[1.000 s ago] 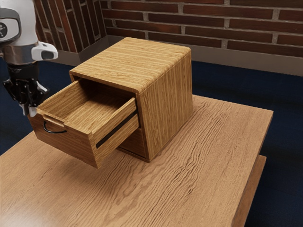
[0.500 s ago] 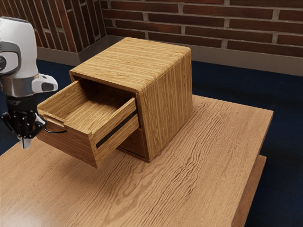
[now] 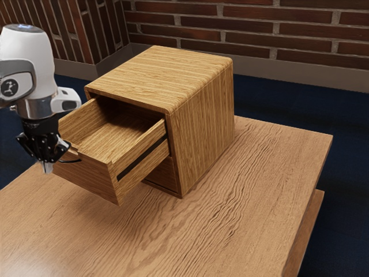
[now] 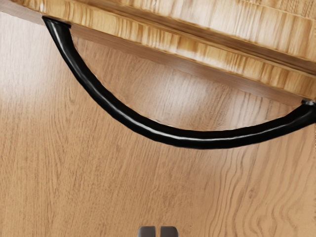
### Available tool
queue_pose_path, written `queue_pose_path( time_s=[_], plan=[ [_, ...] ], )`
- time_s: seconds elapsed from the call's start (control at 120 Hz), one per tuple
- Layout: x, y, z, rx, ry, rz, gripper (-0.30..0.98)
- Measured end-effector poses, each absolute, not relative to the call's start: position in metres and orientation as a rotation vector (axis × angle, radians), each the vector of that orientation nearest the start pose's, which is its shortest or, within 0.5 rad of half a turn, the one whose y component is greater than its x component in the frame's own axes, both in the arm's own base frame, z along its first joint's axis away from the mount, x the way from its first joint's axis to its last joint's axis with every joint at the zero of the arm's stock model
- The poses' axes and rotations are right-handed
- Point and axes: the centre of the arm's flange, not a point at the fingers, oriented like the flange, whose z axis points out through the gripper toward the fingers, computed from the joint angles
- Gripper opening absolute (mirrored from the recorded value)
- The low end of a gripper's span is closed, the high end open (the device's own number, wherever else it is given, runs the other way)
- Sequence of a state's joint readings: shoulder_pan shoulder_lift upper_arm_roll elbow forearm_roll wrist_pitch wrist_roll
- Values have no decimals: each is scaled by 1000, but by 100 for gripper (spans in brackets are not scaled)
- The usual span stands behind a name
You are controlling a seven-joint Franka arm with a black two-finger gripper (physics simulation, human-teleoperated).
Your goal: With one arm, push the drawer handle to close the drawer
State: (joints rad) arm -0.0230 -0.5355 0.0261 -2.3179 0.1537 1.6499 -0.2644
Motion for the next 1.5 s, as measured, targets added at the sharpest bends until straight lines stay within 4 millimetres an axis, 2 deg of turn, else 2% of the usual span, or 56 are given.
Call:
queue_pose_path(
  time_s=[0.433,1.175,1.5],
  plan=[
    [407,22,512,-2926,-332,53,-10],
    [450,8,507,-2897,-213,-233,-10],
    [473,4,511,-2868,-159,-339,-10]
  ],
)
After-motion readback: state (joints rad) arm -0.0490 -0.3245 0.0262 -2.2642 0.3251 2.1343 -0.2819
